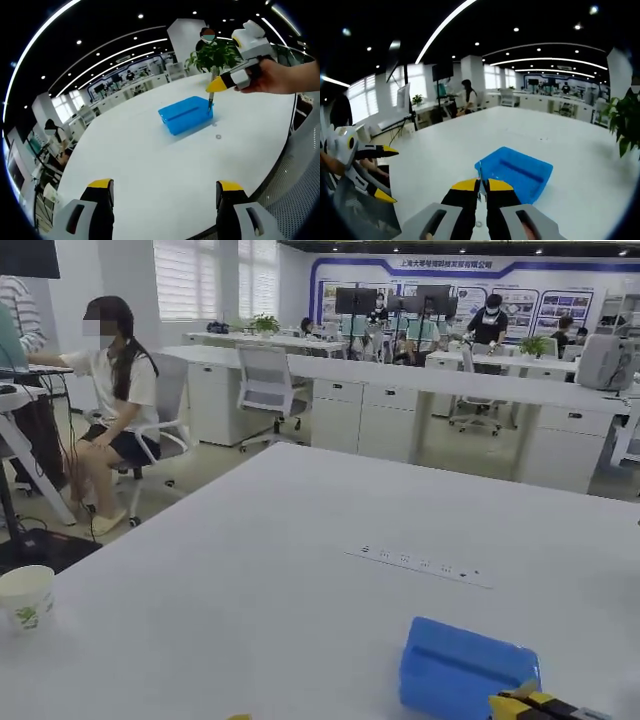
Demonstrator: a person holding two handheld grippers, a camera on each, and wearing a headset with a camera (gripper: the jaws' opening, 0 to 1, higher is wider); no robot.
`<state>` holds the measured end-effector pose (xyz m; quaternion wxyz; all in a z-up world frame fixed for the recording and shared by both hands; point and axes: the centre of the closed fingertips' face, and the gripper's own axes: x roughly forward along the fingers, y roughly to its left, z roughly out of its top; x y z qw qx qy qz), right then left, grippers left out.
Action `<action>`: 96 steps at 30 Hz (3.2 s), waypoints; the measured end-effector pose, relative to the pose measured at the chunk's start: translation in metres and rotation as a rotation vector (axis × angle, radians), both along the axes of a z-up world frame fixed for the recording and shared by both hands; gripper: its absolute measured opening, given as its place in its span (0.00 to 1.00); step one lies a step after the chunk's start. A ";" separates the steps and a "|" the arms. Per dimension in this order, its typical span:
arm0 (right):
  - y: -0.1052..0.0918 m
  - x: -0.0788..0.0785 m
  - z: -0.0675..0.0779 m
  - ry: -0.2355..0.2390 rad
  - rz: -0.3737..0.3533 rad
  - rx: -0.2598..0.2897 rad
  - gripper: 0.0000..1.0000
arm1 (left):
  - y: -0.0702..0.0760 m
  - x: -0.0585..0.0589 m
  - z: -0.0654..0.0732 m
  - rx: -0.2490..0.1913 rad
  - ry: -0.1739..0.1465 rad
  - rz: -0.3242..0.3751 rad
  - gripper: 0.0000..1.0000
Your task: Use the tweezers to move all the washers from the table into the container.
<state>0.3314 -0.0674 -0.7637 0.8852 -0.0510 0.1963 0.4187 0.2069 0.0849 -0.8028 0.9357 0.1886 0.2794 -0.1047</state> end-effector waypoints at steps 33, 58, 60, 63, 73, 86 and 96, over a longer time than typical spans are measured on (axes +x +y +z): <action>-0.008 -0.015 -0.053 0.098 -0.018 -0.085 0.03 | 0.000 -0.001 0.000 0.009 0.001 0.000 0.86; -0.008 -0.023 -0.055 0.101 -0.017 -0.126 0.01 | 0.001 -0.001 0.002 0.008 -0.009 0.006 0.85; -0.007 -0.023 -0.055 0.105 -0.019 -0.126 0.01 | 0.001 -0.001 0.002 0.010 -0.007 0.006 0.85; -0.005 -0.023 -0.055 0.105 -0.019 -0.134 0.00 | 0.002 -0.001 0.002 0.008 -0.008 0.009 0.85; -0.002 -0.019 -0.035 0.082 -0.003 -0.125 0.00 | 0.002 0.000 0.001 0.009 -0.007 0.008 0.85; 0.002 0.003 0.009 0.009 0.002 -0.083 0.00 | 0.002 0.000 0.003 -0.001 -0.013 0.008 0.86; 0.010 0.030 0.020 -0.026 -0.008 -0.078 0.00 | -0.001 -0.001 0.000 0.006 0.000 -0.006 0.86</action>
